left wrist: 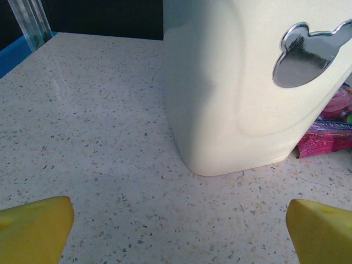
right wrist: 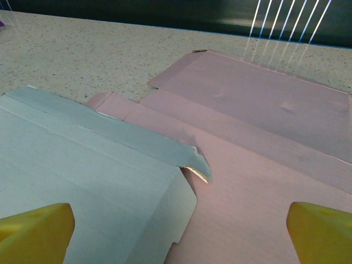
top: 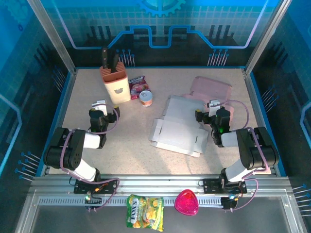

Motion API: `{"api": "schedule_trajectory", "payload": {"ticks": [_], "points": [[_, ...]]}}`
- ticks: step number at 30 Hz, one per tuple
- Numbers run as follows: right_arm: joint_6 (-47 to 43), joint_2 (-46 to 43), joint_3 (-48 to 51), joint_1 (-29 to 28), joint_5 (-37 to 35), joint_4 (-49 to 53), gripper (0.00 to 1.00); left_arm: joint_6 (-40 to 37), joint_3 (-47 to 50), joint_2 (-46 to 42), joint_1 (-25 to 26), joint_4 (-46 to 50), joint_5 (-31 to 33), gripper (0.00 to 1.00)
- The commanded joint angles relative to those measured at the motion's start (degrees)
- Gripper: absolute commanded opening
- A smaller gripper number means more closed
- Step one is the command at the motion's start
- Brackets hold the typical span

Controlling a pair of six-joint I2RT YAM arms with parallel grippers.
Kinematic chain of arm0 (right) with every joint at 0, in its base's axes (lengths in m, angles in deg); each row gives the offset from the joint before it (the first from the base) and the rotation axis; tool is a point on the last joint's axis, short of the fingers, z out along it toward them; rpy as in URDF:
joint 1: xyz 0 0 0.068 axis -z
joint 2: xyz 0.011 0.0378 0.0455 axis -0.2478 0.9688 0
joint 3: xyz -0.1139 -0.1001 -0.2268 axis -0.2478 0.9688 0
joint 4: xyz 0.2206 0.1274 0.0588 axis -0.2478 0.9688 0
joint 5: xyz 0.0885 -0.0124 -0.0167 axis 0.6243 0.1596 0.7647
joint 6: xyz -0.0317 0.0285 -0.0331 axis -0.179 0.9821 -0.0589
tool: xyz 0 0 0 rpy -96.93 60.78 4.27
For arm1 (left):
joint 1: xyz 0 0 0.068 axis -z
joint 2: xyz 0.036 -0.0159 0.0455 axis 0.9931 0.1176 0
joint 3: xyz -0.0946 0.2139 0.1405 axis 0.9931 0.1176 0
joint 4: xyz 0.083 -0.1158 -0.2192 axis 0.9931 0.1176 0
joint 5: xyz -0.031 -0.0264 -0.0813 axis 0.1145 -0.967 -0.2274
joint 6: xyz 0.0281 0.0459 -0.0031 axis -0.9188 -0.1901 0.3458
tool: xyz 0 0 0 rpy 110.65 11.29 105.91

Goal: Fold the paper box

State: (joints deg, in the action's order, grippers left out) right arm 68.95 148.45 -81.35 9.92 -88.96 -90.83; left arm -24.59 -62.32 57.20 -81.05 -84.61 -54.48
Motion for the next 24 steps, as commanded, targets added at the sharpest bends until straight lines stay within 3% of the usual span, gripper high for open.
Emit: {"api": "schedule_trajectory", "payload": {"ticks": [1, 19, 21, 24], "points": [[-1.0, -0.9, -0.9, 0.5, 0.9, -0.2, 1.00, 0.2, -0.3, 0.0, -0.4, -0.1, 0.0, 0.99], [-1.0, -0.9, -0.7, 0.5, 0.9, -0.5, 1.00, 0.1, -0.2, -0.1, -0.4, -0.3, -0.3, 0.99], [-0.7, -1.2, 0.8, 0.4, -0.4, -3.0, 1.00, -0.6, 1.6, -0.2, -0.1, -3.5, -1.8, 0.99], [1.3, -3.8, 6.1, 0.5, -5.6, -11.2, 1.00, -0.5, 7.5, -3.0, 0.4, -13.0, 1.4, 0.99]]}}
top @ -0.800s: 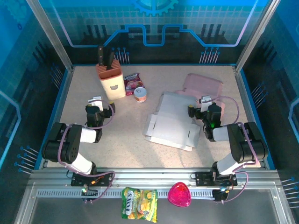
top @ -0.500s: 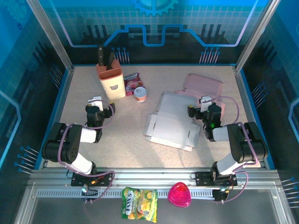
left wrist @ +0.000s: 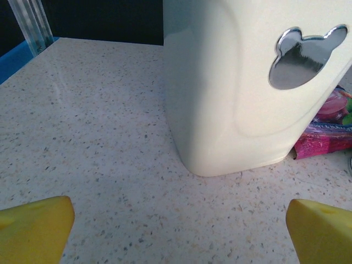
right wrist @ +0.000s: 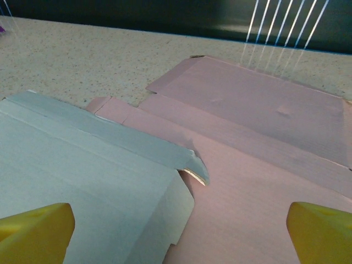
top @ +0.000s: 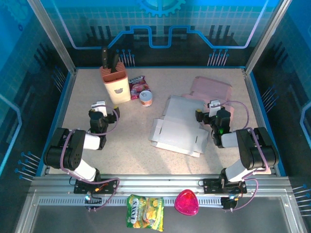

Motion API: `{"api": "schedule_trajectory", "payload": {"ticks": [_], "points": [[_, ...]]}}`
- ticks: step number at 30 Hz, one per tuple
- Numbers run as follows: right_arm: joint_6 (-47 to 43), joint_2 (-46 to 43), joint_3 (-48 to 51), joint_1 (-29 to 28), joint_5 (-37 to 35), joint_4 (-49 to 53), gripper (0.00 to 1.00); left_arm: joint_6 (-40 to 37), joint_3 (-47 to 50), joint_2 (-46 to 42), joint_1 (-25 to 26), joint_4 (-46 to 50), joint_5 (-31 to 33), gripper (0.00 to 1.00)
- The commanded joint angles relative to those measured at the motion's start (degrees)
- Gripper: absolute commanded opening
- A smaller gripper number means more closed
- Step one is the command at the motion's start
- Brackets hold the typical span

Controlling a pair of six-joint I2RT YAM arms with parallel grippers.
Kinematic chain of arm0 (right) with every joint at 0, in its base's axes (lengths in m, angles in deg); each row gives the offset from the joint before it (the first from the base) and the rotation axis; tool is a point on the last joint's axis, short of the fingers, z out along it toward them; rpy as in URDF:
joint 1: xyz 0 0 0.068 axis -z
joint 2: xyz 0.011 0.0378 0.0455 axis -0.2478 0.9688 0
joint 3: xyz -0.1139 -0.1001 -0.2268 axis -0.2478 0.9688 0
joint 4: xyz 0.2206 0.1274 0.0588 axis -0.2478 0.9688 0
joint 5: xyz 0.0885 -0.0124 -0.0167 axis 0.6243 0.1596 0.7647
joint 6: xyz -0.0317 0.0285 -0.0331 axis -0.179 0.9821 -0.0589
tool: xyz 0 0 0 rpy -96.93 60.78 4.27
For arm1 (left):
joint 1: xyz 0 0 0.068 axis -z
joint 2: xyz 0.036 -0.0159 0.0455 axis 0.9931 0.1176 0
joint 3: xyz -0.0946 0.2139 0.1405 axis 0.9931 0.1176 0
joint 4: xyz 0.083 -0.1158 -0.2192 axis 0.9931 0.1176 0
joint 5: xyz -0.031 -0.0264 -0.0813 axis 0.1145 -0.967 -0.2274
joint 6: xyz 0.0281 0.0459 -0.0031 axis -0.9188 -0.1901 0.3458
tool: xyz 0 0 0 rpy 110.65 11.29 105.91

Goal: Fold the paper box

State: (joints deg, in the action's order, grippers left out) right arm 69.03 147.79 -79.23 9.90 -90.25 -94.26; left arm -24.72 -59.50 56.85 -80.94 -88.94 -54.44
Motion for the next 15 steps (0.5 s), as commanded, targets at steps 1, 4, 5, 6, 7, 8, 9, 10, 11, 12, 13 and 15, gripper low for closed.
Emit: {"api": "schedule_trajectory", "payload": {"ticks": [1, 4, 5, 6, 7, 8, 9, 10, 11, 12, 13, 15], "points": [[1.9, -5.6, 5.8, 0.5, -6.1, -8.9, 1.00, -0.8, 6.7, -4.6, 0.7, -11.1, 1.7, 0.99], [0.3, -12.7, 9.4, -1.0, -7.7, -9.8, 1.00, -6.8, 9.9, -10.9, 6.5, -12.9, 6.0, 0.99], [-1.0, -15.4, 10.1, -2.9, -9.7, -9.2, 1.00, -9.9, 9.8, -13.1, 10.0, -11.6, 9.0, 0.99], [-2.9, -18.7, 10.4, -5.4, -12.1, -7.6, 1.00, -12.9, 9.0, -16.2, 14.6, -9.5, 13.1, 0.99], [-4.6, -23.1, 10.1, -8.5, -14.9, -4.7, 1.00, -15.2, 8.3, -20.3, 19.6, -7.7, 15.8, 0.99], [-5.4, -28.1, 9.5, -11.5, -17.5, -0.7, 1.00, -16.3, 7.1, -24.4, 24.1, -4.6, 17.4, 0.99], [-5.0, -35.3, 7.4, -14.8, -20.4, 7.6, 1.00, -15.7, 4.2, -29.4, 28.5, 2.6, 19.2, 0.99], [0.1, -42.8, 3.1, -16.9, -22.9, 21.3, 1.00, -12.0, -1.0, -33.9, 31.9, 15.3, 20.5, 0.99], [7.9, -48.4, -2.0, -17.1, -22.7, 35.1, 1.00, -5.9, -6.8, -36.8, 33.6, 28.5, 20.1, 0.99], [17.9, -52.7, -7.6, -16.4, -19.9, 51.1, 1.00, 5.7, -13.4, -38.5, 33.6, 42.7, 17.6, 0.99], [24.8, -56.4, -11.4, -15.6, -14.0, 61.3, 1.00, 19.8, -18.6, -38.7, 33.3, 54.9, 16.6, 0.99], [36.6, -61.4, -12.5, -14.4, -4.9, 68.3, 1.00, 39.7, -22.9, -38.3, 33.0, 70.0, 12.6, 0.99]]}}
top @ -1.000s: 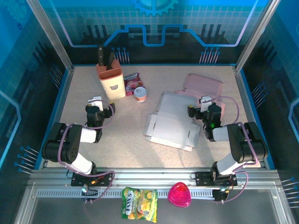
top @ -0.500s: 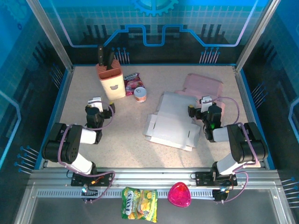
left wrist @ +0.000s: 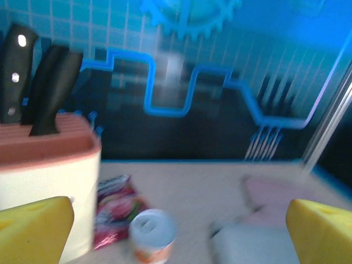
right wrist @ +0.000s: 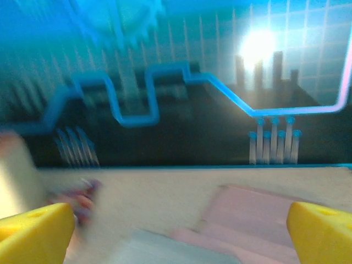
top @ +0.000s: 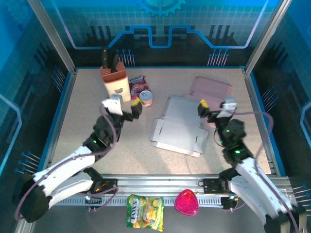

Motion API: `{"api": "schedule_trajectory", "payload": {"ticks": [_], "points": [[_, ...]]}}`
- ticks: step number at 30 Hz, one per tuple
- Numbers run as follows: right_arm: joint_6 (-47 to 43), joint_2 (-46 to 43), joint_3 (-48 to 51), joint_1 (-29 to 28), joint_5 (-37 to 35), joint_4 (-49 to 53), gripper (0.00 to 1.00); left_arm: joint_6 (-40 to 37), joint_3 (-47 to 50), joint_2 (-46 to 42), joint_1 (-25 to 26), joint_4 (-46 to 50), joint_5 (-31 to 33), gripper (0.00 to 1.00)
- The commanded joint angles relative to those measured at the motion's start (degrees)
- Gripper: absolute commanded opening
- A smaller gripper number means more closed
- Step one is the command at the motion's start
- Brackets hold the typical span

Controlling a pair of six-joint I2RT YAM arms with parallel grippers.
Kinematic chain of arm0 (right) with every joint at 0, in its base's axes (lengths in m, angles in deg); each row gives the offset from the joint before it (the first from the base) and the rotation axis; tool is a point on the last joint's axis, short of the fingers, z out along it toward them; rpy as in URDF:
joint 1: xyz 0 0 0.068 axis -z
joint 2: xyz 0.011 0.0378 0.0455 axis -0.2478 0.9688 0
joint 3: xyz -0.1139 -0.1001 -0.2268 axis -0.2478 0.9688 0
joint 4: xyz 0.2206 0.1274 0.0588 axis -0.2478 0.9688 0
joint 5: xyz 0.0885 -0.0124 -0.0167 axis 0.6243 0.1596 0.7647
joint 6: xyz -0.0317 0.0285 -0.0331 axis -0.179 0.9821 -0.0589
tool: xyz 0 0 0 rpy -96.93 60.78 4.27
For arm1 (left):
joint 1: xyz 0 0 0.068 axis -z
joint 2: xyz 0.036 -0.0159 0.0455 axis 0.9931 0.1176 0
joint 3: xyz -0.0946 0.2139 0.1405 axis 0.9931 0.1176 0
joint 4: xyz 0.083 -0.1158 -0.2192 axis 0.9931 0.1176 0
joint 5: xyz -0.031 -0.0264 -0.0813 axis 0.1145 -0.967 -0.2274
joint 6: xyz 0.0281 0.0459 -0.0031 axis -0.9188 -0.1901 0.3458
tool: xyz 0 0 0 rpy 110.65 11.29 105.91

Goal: Fold the paper box

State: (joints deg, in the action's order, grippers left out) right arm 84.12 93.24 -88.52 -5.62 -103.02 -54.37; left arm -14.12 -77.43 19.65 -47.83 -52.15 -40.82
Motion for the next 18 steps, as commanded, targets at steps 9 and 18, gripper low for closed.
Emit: {"api": "schedule_trajectory", "payload": {"ticks": [9, 18], "points": [[32.2, 0.5, -10.1, -17.1, 10.4, 61.9, 0.94, 50.4, -0.6, 7.0, 21.3, 43.1, -8.7, 0.70], [39.9, 5.1, -2.6, -28.1, 7.0, 54.5, 0.83, 64.4, 3.0, 24.5, 29.3, 28.0, -12.0, 0.62]]}}
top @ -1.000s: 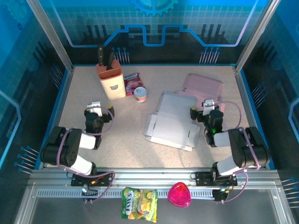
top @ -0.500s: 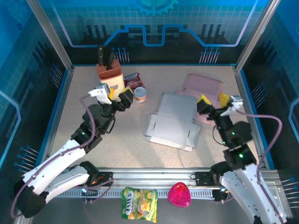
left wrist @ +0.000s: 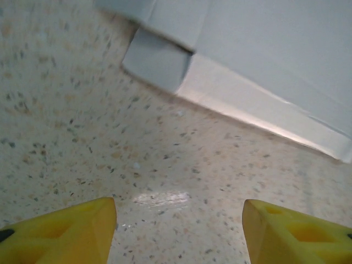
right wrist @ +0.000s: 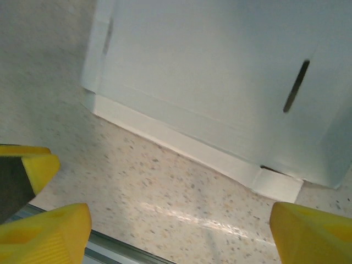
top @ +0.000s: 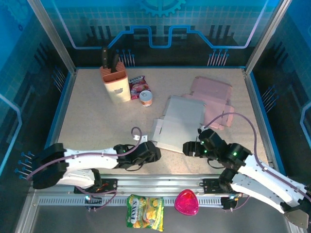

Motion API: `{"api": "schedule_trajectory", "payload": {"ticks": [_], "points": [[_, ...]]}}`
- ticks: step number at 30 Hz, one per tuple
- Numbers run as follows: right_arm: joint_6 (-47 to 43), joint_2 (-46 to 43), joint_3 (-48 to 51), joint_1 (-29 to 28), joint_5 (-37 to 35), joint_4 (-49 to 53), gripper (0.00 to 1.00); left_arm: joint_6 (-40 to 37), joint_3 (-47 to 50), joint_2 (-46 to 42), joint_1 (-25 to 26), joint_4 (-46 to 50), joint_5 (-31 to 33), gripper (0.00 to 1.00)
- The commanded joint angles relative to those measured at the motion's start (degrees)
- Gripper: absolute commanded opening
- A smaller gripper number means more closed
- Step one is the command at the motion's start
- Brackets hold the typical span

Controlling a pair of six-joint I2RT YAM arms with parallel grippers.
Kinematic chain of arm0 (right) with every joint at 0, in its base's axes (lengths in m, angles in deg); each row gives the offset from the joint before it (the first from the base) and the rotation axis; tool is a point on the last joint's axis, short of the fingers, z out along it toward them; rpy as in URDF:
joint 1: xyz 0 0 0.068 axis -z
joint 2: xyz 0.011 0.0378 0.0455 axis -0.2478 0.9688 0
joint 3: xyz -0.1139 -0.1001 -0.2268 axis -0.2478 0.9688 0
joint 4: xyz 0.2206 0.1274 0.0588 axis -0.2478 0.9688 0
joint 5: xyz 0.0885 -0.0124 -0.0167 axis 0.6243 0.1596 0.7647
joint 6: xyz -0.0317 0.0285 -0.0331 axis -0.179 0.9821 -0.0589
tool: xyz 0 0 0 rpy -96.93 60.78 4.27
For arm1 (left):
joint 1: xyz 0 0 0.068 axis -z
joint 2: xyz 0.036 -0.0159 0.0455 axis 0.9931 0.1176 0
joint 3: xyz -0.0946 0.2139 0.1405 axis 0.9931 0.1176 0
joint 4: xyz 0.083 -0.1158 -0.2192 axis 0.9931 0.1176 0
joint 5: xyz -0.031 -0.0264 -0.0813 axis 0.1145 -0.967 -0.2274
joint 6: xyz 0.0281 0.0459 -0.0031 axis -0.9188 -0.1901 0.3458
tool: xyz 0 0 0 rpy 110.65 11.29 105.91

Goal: Fold the paper box

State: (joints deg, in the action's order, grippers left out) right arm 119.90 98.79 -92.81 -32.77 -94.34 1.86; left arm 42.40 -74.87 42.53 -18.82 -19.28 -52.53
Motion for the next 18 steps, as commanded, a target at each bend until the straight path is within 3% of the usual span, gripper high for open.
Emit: {"api": "schedule_trajectory", "payload": {"ticks": [1, 5, 10, 18], "points": [[4.0, -0.7, 2.3, -0.9, -1.6, -3.1, 0.81, 8.7, 0.4, 1.6, 0.2, -5.6, 0.4, 0.62], [2.3, -0.4, 2.8, 1.2, -0.7, -5.4, 0.75, 10.2, 0.4, -0.5, -2.0, -7.7, 2.0, 0.62], [-0.1, 0.8, 4.1, 9.8, 6.5, -9.0, 0.65, 13.9, 4.5, -2.2, -7.7, -14.3, -0.4, 0.57], [-3.2, 4.7, 5.5, 20.2, 15.6, -14.7, 0.61, 18.5, 6.5, 2.0, -11.8, -25.9, -5.5, 0.54]]}}
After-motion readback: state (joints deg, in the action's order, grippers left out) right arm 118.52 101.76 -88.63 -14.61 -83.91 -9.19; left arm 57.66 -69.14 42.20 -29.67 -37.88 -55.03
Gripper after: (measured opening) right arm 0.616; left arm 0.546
